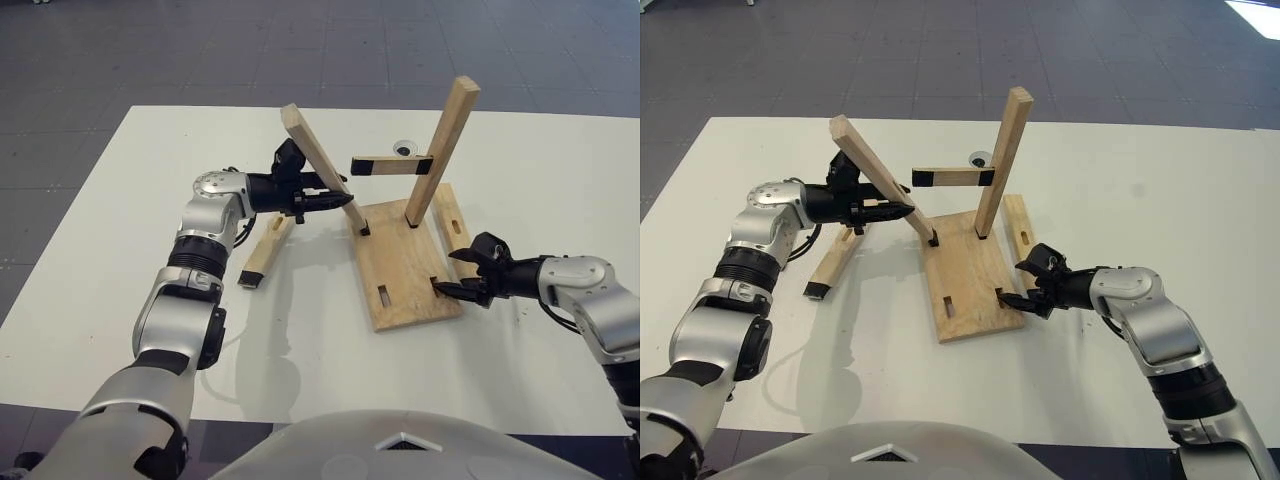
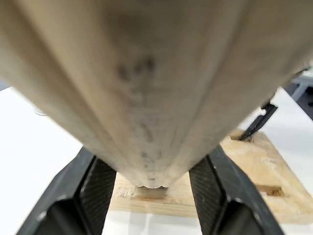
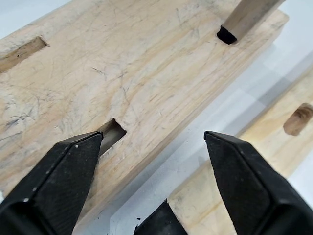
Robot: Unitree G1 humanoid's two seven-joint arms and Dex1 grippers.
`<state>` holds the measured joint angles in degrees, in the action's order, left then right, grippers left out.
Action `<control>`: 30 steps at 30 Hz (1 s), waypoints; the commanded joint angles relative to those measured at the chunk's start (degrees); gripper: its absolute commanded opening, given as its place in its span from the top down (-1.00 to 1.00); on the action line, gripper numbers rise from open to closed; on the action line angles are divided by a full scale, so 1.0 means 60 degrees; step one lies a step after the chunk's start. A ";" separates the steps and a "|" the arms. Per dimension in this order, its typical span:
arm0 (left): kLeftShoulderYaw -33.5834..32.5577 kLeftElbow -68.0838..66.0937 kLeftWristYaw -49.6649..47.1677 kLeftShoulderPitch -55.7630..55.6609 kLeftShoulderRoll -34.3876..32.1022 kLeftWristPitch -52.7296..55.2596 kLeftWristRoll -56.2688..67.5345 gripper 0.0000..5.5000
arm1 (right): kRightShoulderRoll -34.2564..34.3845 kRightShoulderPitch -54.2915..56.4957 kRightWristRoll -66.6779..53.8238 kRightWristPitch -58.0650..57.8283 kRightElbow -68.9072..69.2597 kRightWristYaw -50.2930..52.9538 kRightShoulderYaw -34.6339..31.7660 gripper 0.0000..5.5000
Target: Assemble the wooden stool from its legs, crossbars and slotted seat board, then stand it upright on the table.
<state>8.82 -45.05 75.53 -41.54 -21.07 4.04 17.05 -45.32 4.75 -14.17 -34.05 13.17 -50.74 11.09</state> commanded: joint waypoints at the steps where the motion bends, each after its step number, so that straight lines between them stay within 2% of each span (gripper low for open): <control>1: 0.0281 -0.0063 0.0157 0.0103 -0.0094 0.0231 -0.0570 0.26 | 0.0014 -0.0137 0.0031 -0.0085 0.0099 0.0003 -0.0035 -0.40; 5: 0.0495 0.0465 -0.0278 0.0088 -0.0161 0.0113 -0.0988 0.26 | 0.0019 -0.0171 0.0027 -0.0104 0.0132 0.0028 -0.0068 -0.40; 14: 0.0562 0.1067 -0.0243 0.1216 -0.0084 0.1506 -0.0663 0.26 | -0.0047 -0.0296 0.0200 0.0078 0.0066 -0.0049 0.0009 -0.40; 21: 0.0861 0.0439 -0.0171 0.0593 0.0256 0.2767 -0.0729 0.26 | -0.0031 -0.0380 0.0689 0.0979 -0.0168 -0.0074 0.0153 -0.40; 25: 0.1117 0.0343 -0.0342 0.0404 0.0326 0.2732 -0.0997 0.26 | 0.0206 -0.0314 0.0619 0.1364 -0.0069 0.0020 -0.0105 -0.40; 30: 0.1221 0.0644 -0.0666 0.0484 0.0331 0.2544 -0.1078 0.26 | 0.0531 0.0146 -0.0073 0.0784 0.0707 0.0397 -0.0913 -0.40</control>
<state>12.36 -39.40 72.48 -43.05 -20.13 17.20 15.32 -42.56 3.75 -13.63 -27.76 15.75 -49.13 7.72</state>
